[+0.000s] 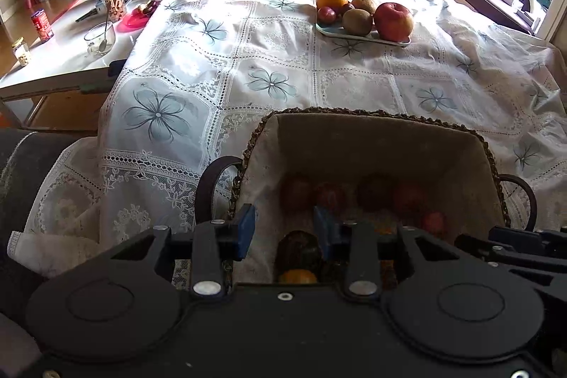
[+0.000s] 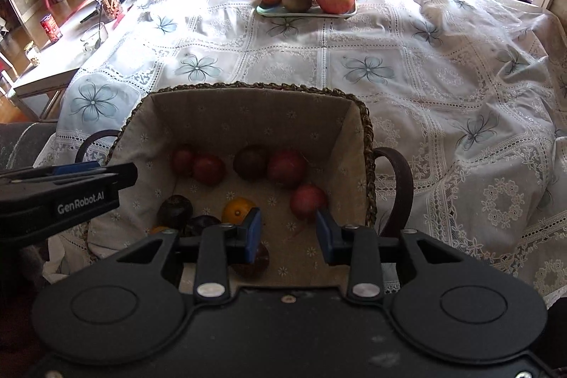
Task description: Organize fruits
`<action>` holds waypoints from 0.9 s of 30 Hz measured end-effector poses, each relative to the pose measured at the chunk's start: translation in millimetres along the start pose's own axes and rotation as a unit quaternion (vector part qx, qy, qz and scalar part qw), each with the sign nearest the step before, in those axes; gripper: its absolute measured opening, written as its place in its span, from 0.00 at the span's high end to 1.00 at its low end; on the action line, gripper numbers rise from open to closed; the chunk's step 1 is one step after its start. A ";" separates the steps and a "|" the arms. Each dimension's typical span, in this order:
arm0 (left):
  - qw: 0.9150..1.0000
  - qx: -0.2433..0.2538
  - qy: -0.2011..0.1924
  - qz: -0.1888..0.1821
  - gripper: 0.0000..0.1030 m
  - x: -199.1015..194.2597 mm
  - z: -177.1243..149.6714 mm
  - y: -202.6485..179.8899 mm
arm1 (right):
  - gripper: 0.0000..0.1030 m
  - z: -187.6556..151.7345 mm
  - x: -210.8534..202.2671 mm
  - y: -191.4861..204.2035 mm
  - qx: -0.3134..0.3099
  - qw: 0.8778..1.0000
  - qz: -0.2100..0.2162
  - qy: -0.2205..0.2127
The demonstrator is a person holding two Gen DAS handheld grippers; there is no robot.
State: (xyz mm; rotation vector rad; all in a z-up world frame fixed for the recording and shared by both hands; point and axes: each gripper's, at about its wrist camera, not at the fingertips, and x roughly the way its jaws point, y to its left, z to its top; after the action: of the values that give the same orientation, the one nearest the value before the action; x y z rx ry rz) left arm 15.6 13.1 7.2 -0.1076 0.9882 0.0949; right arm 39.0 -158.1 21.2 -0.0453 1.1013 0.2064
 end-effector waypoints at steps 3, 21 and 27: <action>1.000 -0.001 0.006 -0.005 0.57 -0.1 -1.4 0.2 | 0.65 -2.2 -0.3 1.2 -0.002 1.000 0.002 0.004; 0.999 0.008 0.031 -0.020 0.57 6.2 -6.6 -8.5 | 0.65 -2.2 4.4 2.6 -0.002 1.000 0.009 0.013; 0.999 0.009 0.031 -0.018 0.57 6.4 -7.0 -8.5 | 0.65 -2.6 5.2 2.8 -0.005 1.000 0.012 0.013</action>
State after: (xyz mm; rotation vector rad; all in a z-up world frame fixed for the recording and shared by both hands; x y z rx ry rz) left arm 14.4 3.9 -1.5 -0.1130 1.0483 0.0505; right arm 38.4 -154.9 15.6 -0.0429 1.1279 0.2340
